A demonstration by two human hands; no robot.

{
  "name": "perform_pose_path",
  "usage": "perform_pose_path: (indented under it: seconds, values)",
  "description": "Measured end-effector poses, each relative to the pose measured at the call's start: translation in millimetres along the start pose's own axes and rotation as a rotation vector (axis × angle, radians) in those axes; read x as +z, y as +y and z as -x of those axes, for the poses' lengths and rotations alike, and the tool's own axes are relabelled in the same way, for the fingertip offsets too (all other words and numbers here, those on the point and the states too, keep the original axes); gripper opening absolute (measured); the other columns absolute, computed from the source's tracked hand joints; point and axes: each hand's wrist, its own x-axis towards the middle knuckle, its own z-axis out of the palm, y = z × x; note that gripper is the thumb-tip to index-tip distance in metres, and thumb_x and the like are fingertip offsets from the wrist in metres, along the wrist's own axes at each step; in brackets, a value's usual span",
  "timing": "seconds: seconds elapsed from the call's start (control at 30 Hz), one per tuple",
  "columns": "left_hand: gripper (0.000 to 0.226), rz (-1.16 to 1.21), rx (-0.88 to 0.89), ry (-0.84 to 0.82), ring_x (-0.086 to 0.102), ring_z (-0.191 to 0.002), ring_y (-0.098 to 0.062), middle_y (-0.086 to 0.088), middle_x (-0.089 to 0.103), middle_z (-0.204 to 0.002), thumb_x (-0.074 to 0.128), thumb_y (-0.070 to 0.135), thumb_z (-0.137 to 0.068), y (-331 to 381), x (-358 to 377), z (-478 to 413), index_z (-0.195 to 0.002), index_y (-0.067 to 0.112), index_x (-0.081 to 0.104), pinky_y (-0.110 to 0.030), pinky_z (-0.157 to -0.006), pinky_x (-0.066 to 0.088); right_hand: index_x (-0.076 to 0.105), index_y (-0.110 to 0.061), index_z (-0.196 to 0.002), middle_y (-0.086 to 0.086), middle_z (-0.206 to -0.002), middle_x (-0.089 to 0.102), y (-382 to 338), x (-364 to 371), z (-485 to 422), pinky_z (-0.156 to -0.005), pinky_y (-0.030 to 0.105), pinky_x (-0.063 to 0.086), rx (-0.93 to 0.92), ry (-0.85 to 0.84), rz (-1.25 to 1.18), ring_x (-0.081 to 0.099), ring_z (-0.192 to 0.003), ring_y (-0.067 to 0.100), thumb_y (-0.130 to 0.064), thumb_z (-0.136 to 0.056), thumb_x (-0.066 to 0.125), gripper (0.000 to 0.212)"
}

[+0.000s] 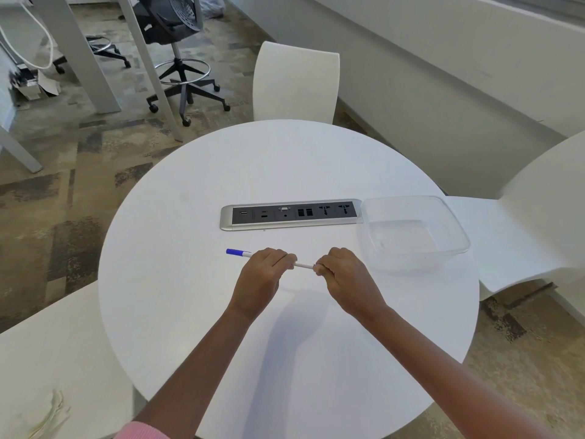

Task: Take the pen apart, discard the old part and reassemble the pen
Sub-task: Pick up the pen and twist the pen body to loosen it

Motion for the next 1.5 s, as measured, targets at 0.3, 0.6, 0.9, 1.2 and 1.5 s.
perform_pose_path:
  seconds: [0.3,0.6,0.9,1.2,1.5]
  values:
    - [0.028,0.005,0.021,-0.026,0.061,-0.054,-0.026,-0.008,0.067,-0.063,0.072,-0.022,-0.059,-1,-2,-2,-0.073,0.001,0.069,-0.028,-0.049,0.051,0.055,-0.015,-0.053,0.0,-0.054,0.046,-5,-8,-12,-0.05,0.021,0.031,0.617,-0.279,-0.662,0.037,-0.05,0.013,-0.023,-0.095,0.039,0.045]
    - [0.026,0.004,0.014,-0.02,0.062,-0.055,-0.026,-0.009,0.069,-0.065,0.075,-0.019,-0.058,-4,-6,-6,-0.075,0.0,0.07,-0.028,-0.052,0.053,0.061,-0.002,-0.086,0.015,-0.079,0.062,-10,-7,2,-0.064,0.043,0.049,-0.048,0.071,0.137,0.055,-0.075,0.032,-0.008,-0.079,0.067,0.011]
    - [0.027,0.012,0.015,0.004,0.062,-0.055,-0.026,-0.008,0.068,-0.064,0.074,-0.021,-0.058,-3,-7,-6,-0.075,0.0,0.07,-0.028,-0.05,0.051,0.064,0.005,-0.075,0.019,-0.068,0.059,-10,-5,-5,-0.059,0.04,0.043,-0.074,0.106,0.12,0.052,-0.066,0.033,-0.002,-0.083,0.061,0.011]
    - [0.027,0.005,0.03,-0.017,0.061,-0.055,-0.026,-0.008,0.068,-0.064,0.074,-0.021,-0.058,-4,-4,-6,-0.075,0.0,0.07,-0.028,-0.049,0.052,0.06,-0.013,-0.064,-0.006,-0.059,0.054,-8,-11,-11,-0.061,0.027,0.037,0.406,-0.167,-0.372,0.051,-0.064,0.016,-0.022,-0.094,0.043,0.036]
    - [0.026,0.0,0.036,-0.003,0.062,-0.055,-0.026,-0.009,0.069,-0.065,0.077,-0.017,-0.058,-4,-7,-6,-0.075,0.001,0.071,-0.027,-0.051,0.052,0.063,-0.004,-0.07,0.012,-0.064,0.062,-9,-10,3,-0.048,0.037,0.049,-0.112,0.165,0.258,0.056,-0.058,0.032,-0.004,-0.067,0.077,0.014]
